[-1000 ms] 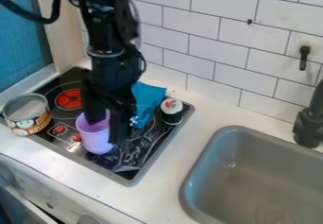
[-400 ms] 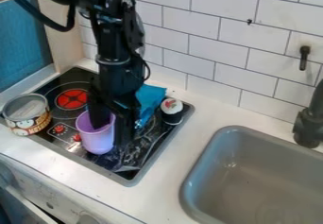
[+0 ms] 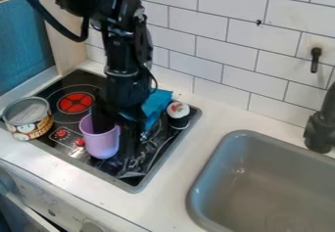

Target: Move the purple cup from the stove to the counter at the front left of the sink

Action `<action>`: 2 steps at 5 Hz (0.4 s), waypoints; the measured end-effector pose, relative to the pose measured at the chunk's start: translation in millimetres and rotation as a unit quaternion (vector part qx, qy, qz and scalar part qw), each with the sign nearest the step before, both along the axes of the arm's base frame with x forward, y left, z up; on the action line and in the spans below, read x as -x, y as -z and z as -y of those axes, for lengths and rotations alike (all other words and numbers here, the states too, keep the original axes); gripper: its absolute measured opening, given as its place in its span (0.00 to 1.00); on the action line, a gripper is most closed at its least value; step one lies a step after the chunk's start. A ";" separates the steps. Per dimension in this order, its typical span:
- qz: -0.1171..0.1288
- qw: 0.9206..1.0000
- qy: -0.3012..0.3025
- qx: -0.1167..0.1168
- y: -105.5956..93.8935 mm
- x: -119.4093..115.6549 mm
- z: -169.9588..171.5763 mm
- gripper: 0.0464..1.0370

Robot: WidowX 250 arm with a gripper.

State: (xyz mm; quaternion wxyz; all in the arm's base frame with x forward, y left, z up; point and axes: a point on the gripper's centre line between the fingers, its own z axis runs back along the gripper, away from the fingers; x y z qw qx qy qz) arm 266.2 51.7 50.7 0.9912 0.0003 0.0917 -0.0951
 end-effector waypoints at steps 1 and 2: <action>0.002 1.000 -0.006 -0.010 -1.4 -2.0 -3.0 0.61; 0.002 1.000 -0.008 -0.015 -1.8 -2.3 -4.4 0.33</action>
